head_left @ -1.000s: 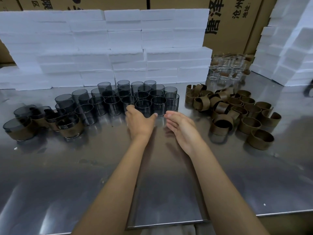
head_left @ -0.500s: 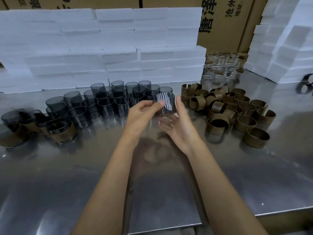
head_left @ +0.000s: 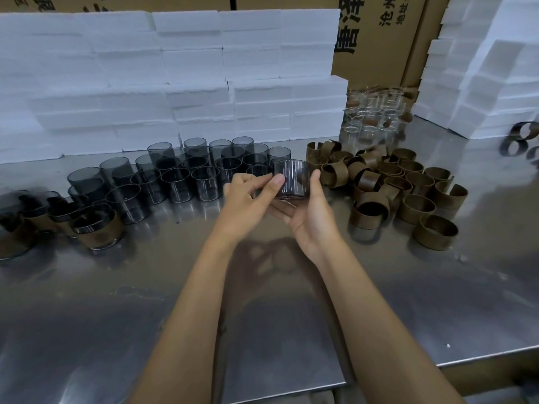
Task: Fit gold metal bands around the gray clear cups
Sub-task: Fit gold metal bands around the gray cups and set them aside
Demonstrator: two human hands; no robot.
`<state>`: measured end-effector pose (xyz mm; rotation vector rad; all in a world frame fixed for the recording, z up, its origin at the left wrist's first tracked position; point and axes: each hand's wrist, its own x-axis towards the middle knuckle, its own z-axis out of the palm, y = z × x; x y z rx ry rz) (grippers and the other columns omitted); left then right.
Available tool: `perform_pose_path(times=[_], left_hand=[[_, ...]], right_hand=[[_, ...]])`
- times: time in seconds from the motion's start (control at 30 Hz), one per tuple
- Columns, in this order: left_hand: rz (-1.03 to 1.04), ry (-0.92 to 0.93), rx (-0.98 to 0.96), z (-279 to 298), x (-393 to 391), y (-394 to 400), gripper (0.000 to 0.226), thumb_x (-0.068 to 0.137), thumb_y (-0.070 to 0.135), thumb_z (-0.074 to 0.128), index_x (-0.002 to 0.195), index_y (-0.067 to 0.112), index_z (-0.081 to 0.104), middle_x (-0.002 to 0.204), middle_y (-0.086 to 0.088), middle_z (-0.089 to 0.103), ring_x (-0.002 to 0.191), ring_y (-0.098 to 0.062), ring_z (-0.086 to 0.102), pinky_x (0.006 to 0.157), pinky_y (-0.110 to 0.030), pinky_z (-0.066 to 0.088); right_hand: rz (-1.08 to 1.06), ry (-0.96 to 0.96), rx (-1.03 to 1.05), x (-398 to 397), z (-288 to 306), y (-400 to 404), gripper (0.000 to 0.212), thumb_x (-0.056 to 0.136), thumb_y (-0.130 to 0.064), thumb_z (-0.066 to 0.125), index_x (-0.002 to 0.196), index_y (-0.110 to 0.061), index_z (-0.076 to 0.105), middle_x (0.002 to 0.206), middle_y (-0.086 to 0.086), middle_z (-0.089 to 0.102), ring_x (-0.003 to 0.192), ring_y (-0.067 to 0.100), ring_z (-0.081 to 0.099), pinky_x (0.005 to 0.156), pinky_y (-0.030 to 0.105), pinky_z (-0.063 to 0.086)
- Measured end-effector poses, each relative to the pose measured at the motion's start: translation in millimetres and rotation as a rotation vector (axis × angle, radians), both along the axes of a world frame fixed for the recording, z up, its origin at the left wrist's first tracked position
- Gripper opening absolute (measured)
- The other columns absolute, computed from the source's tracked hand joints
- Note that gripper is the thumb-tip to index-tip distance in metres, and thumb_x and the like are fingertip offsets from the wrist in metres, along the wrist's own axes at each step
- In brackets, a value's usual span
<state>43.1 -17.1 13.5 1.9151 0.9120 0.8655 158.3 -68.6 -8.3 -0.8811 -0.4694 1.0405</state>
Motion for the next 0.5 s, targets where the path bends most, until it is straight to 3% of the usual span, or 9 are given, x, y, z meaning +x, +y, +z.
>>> perform_pose_path(times=[0.1, 0.2, 0.33, 0.4, 0.5], left_hand=[[0.009, -0.048, 0.033, 0.9, 1.0, -0.8, 0.045, 0.100, 0.035, 0.061, 0.140, 0.015, 0.060, 0.126, -0.004, 0.056, 0.109, -0.013, 0.054, 0.091, -0.009, 0.041], [-0.005, -0.184, -0.044, 3.0, 1.9, -2.8, 0.039, 0.099, 0.019, 0.065, 0.138, 0.014, 0.061, 0.113, -0.003, 0.066, 0.091, -0.006, 0.059, 0.079, -0.005, 0.046], [0.010, -0.320, -0.195, 1.8, 4.7, -4.6, 0.027, 0.093, 0.030, 0.073, 0.120, 0.025, 0.072, 0.103, 0.016, 0.074, 0.089, 0.013, 0.066, 0.078, -0.007, 0.050], [0.000, -0.346, -0.215, 2.0, 6.6, -7.0, 0.020, 0.089, 0.033, 0.077, 0.108, 0.028, 0.074, 0.097, 0.016, 0.077, 0.094, 0.008, 0.068, 0.082, -0.010, 0.051], [0.030, -0.390, -0.239, 2.8, 6.1, -7.9, 0.033, 0.086, 0.037, 0.080, 0.111, 0.016, 0.076, 0.106, 0.002, 0.078, 0.106, -0.011, 0.071, 0.096, -0.023, 0.054]], right_hand=[[-0.060, 0.040, 0.005, 4.8, -0.3, 0.9, 0.056, 0.110, -0.044, 0.029, 0.131, -0.002, 0.061, 0.121, 0.025, 0.070, 0.116, 0.041, 0.066, 0.100, 0.046, 0.055], [-0.094, -0.014, -0.009, 4.0, -0.4, 0.8, 0.053, 0.111, -0.039, 0.032, 0.136, 0.000, 0.058, 0.126, 0.027, 0.067, 0.118, 0.041, 0.066, 0.104, 0.049, 0.053], [-0.138, -0.072, 0.030, 1.5, 0.0, -1.3, 0.039, 0.109, -0.028, 0.044, 0.136, -0.005, 0.062, 0.127, 0.020, 0.069, 0.114, 0.031, 0.068, 0.100, 0.045, 0.055], [-0.138, -0.094, 0.054, 0.6, 0.6, -2.8, 0.031, 0.105, -0.021, 0.054, 0.131, -0.009, 0.066, 0.125, 0.015, 0.071, 0.114, 0.027, 0.068, 0.097, 0.039, 0.057], [-0.113, -0.114, 0.063, -1.2, 2.9, -5.2, 0.024, 0.098, -0.018, 0.064, 0.120, -0.010, 0.072, 0.114, 0.009, 0.075, 0.101, 0.021, 0.071, 0.097, 0.037, 0.055]])
